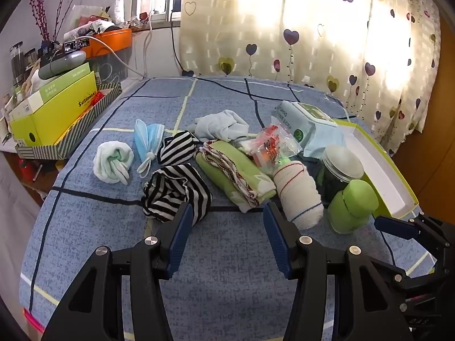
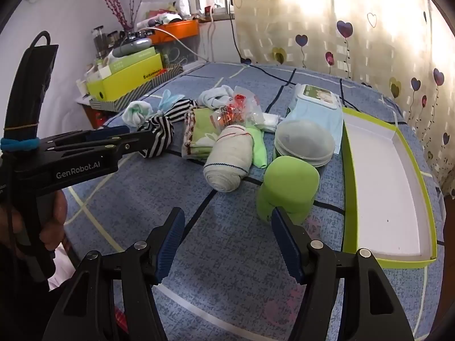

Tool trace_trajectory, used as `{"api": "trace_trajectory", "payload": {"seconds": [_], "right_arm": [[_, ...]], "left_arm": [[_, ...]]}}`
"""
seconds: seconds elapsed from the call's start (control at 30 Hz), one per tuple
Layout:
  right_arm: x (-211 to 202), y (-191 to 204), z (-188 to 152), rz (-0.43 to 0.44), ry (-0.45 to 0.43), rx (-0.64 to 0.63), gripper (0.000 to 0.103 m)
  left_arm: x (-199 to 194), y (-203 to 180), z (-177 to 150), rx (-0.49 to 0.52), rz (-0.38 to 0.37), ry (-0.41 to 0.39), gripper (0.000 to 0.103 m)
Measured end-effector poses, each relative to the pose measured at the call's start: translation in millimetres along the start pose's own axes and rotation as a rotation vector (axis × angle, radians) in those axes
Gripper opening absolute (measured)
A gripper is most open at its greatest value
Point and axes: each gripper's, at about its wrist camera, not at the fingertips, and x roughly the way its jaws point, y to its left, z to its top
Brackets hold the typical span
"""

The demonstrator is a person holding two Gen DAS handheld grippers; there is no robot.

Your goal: Organize soft objects

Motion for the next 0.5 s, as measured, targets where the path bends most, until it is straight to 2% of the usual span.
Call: {"api": "trace_trajectory", "payload": {"seconds": [0.13,0.3,0.5], "right_arm": [[0.3,0.3,0.0,-0.002,0.005,0.003,0.064],[0.1,0.3,1.4,-0.007,0.009,0.008,0.064],[0.5,0.4,2.8,-0.005,0.0,-0.002,0.064]], "left_arm": [[2.6,-1.5,-2.9,0.001,0.01,0.0,0.053],[0.1,4.3,-5.0,-0.022,-0.03,0.01,0.053],[-5.6,7.0,-5.6,-0.03,-0.018,-0.005,0.053]]}}
